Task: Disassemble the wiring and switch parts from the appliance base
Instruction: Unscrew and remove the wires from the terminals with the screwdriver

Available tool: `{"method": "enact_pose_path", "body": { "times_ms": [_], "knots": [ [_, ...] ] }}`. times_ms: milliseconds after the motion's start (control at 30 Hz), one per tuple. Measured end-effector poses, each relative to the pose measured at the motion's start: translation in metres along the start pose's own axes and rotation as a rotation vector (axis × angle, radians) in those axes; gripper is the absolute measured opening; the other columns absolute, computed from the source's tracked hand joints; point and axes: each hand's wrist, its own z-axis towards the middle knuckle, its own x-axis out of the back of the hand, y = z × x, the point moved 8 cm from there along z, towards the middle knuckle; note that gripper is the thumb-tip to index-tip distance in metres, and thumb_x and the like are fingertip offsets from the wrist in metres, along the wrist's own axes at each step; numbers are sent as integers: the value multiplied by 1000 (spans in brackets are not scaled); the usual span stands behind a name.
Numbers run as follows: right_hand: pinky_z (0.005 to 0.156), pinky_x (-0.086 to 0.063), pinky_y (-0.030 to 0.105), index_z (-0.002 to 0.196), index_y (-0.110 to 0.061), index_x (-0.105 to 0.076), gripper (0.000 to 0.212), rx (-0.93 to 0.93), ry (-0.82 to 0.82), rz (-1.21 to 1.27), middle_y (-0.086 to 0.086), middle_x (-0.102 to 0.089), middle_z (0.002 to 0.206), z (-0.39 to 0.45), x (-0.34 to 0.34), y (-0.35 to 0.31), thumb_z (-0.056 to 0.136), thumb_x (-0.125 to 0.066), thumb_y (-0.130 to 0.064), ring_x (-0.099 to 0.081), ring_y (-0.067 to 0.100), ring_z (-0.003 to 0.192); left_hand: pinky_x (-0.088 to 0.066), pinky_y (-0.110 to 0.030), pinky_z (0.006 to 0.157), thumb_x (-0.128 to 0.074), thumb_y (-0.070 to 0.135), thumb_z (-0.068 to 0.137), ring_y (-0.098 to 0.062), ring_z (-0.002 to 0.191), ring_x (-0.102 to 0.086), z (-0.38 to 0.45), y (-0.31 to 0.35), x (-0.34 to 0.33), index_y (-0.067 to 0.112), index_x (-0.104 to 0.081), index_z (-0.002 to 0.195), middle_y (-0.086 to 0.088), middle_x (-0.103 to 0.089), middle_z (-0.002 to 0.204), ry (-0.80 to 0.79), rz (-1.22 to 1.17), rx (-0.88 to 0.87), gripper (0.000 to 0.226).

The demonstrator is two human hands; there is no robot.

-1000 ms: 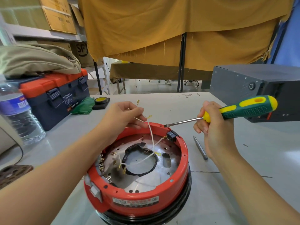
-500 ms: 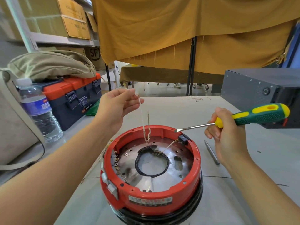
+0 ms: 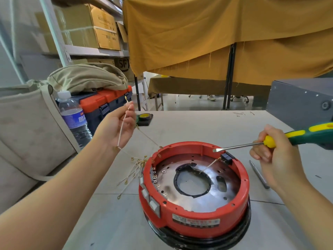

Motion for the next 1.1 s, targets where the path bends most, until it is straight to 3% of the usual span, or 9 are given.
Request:
{"method": "enact_pose_path", "body": {
  "times_ms": [200,300,433,567,700,867,1100],
  "knots": [
    [39,-30,14,47,-20,-51,47,-41,-23,45,-7,-24,33,2,-4,6,93,-46,-24,-23,7,31,-37,-12,36,-39,12,98,-2,42,-46,-9,37,27,6,-56,91,2,-53,64,-22,-141,-35,19],
    [38,-30,13,47,-20,-52,45,-69,-44,49,-8,-24,32,3,-3,12,91,-46,-28,-23,6,30,-36,-12,35,-39,11,99,-2,41,-46,-10,38,43,6,-55,89,2,-53,63,34,-93,-29,20],
    [39,-31,12,49,-20,-52,42,-75,-78,38,-9,-24,31,4,-6,17,90,-47,-30,-24,5,29,-33,-10,33,-45,10,97,-1,41,-46,-9,30,68,5,-56,92,2,-48,68,166,171,-72,13],
    [39,-31,10,50,-20,-51,43,-73,-97,28,-10,-26,32,4,-8,19,91,-46,-30,-25,4,29,-36,-9,37,-53,7,93,-2,47,-49,-5,29,83,1,-61,94,-2,-56,71,230,386,-143,10],
    [38,-31,11,52,-21,-50,41,-70,-105,35,-10,-28,33,4,-10,19,91,-46,-30,-24,4,29,-49,-15,55,-58,2,88,-7,60,-56,-2,25,92,5,-67,95,-5,-65,78,238,654,-161,12],
    [37,-30,12,54,-20,-47,41,-65,-94,40,-10,-32,33,3,-10,18,94,-44,-29,-24,3,29,-51,-13,60,-61,1,86,-2,60,-63,6,-2,92,9,-66,107,-2,-69,81,112,916,-109,23],
    [38,-30,11,53,-20,-48,41,-58,-109,21,-11,-30,33,5,-10,19,93,-43,-31,-24,3,30,-49,-15,61,-66,3,84,-4,60,-62,10,-42,101,11,-68,104,0,-69,75,-39,1259,28,21]
  ]
}}
